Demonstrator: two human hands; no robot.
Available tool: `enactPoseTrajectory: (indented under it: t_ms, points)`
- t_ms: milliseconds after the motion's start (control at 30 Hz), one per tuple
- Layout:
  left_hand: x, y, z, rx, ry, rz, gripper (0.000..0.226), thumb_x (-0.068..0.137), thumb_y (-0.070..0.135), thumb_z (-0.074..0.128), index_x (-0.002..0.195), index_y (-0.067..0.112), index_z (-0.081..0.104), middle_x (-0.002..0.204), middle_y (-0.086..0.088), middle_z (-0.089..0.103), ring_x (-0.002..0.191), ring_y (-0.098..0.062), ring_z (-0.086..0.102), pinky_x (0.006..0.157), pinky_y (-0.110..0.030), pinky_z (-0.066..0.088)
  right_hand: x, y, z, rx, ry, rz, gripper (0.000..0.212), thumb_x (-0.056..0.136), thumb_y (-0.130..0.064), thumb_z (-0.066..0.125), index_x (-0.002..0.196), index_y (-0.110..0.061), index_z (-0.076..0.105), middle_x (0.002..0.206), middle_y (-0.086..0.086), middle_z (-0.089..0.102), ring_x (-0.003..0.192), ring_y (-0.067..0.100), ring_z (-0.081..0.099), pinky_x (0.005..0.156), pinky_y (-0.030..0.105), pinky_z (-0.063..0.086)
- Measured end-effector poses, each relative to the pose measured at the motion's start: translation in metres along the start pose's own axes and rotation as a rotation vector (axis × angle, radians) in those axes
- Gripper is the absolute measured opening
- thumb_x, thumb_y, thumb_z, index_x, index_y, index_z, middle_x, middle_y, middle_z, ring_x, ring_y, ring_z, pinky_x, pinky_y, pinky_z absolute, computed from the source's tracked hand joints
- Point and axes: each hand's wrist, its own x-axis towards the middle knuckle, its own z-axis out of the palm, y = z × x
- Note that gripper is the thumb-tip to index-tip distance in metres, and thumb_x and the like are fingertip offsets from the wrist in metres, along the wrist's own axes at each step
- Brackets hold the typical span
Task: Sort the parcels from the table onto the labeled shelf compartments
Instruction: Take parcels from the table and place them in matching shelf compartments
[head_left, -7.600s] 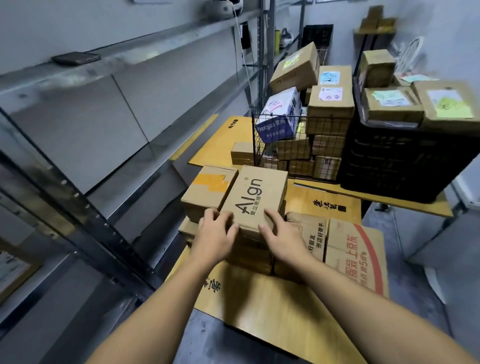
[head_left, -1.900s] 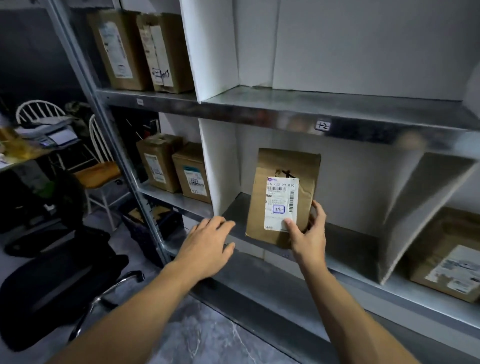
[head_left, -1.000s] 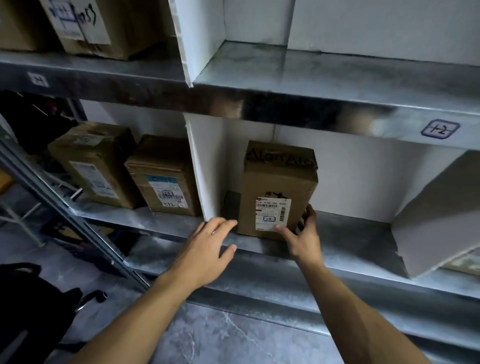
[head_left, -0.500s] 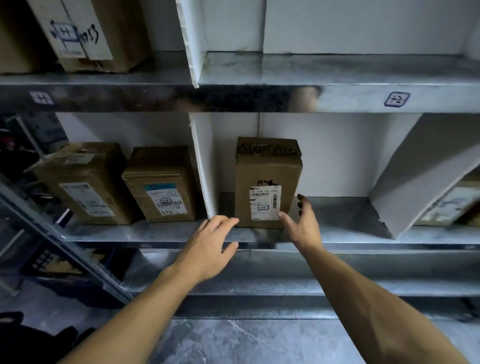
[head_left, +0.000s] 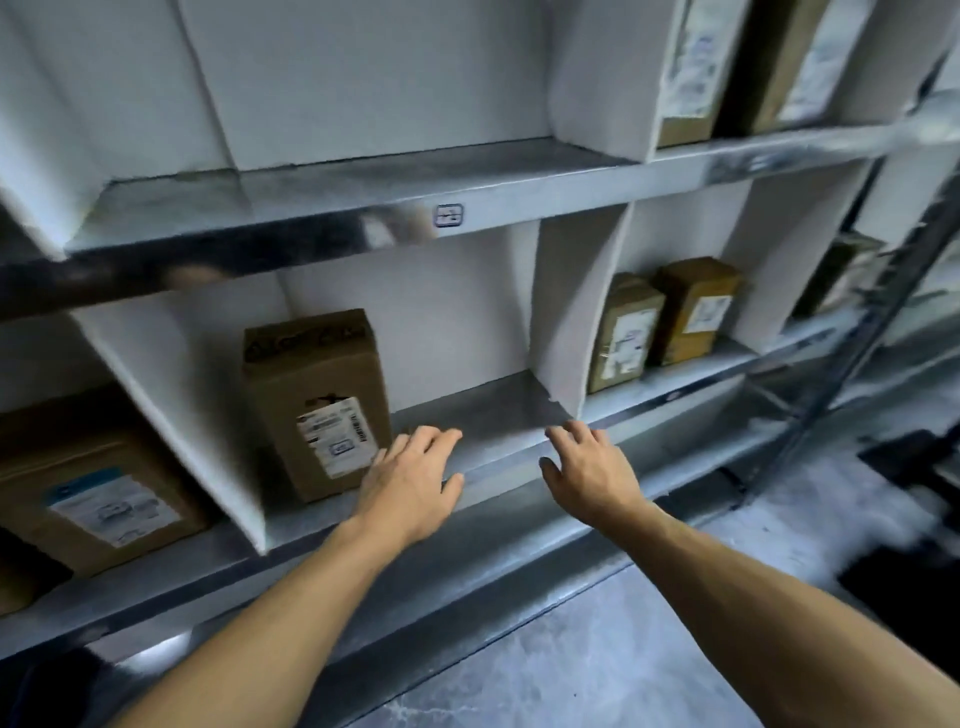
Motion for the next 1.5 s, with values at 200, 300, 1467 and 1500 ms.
enactPoseTrajectory:
  t_ms: [200, 300, 1467, 1500]
  points:
    - [0.055, 0.128, 0.018, 0.075, -0.052, 0.216, 0.052, 0.093, 0.044, 0.043, 0.142, 0.029, 0.036, 0.138, 0.003, 0.045, 0.123, -0.024, 0.042, 0.1, -0.039, 0.036, -0.062, 0.123, -0.058, -0.168, 0.049, 0.183, 0.041, 0.098, -0.047, 0.044, 0.128, -0.02, 0.048, 0.131, 0.007, 0.051, 0.122, 0.032, 0.049, 0.092, 0.042, 0.045]
    - [0.075, 0.209, 0.028, 0.065, -0.04, 0.347, 0.052, 0.093, 0.046, 0.044, 0.142, 0.029, 0.037, 0.138, 0.002, 0.046, 0.124, -0.024, 0.042, 0.101, -0.039, 0.035, -0.106, 0.186, -0.084, -0.226, 0.088, 0.283, 0.039, 0.096, -0.046, 0.044, 0.125, -0.02, 0.05, 0.131, 0.006, 0.05, 0.123, 0.03, 0.047, 0.093, 0.042, 0.045]
    - [0.248, 0.793, 0.204, -0.061, -0.136, 1.077, 0.049, 0.091, 0.047, 0.044, 0.136, 0.027, 0.043, 0.131, 0.001, 0.051, 0.116, -0.025, 0.048, 0.094, -0.038, 0.04, -0.286, 0.652, -0.216, -0.289, 0.033, 1.084, 0.045, 0.1, -0.051, 0.042, 0.133, -0.022, 0.046, 0.132, 0.007, 0.051, 0.121, 0.033, 0.05, 0.092, 0.045, 0.044]
    - [0.263, 0.804, 0.207, -0.065, -0.135, 1.074, 0.049, 0.091, 0.047, 0.044, 0.136, 0.028, 0.043, 0.131, 0.001, 0.052, 0.116, -0.025, 0.048, 0.094, -0.038, 0.04, -0.275, 0.666, -0.221, -0.283, 0.04, 1.086, 0.044, 0.1, -0.051, 0.042, 0.134, -0.022, 0.046, 0.133, 0.007, 0.051, 0.121, 0.032, 0.049, 0.092, 0.044, 0.045]
